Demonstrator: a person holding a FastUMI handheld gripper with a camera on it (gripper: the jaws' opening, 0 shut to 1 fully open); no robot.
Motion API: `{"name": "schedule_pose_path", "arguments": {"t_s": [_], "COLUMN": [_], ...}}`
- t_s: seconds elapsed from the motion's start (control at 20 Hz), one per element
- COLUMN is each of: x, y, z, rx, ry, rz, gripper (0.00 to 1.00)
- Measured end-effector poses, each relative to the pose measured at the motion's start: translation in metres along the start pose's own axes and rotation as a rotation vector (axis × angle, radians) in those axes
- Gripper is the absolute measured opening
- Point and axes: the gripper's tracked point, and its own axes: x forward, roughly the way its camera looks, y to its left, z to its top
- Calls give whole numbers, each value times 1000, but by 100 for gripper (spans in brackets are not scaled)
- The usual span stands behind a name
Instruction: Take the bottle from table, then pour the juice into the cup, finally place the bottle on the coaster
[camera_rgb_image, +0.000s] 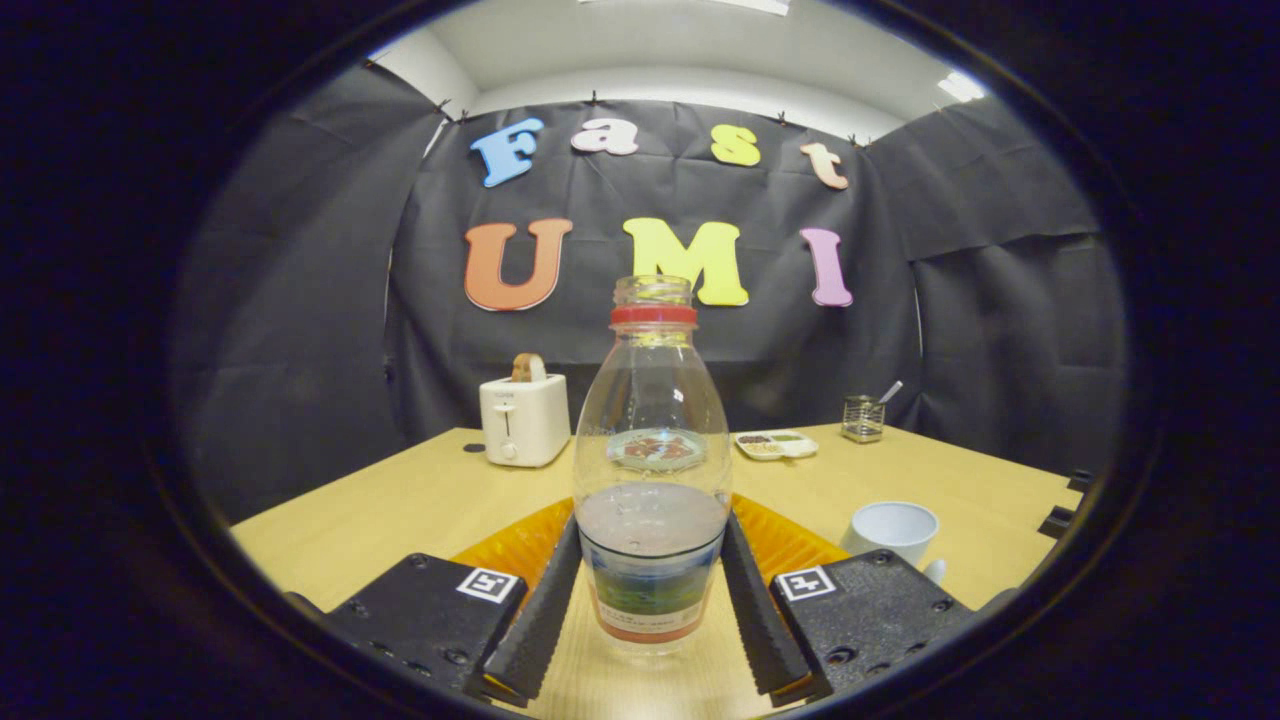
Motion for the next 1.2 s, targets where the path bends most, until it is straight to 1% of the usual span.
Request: {"name": "schedule_pose_path", "arguments": {"t_s": [0.05, 0.1, 0.25, 0.4, 0.5, 0.85, 1.2], "x": [-1, -3, -8, -13, -18, -25, -19], "y": [4, 3, 9, 24, 26, 27, 8], "z": [1, 1, -4, 0, 6, 24, 44], "rx": [23, 38, 34, 21, 44, 226, 454], "ry": [14, 29, 89, 102, 90, 66, 40], "rz": [19, 19, 24, 53, 60, 98, 112], "gripper": [79, 79, 79, 79, 79, 79, 79]}}
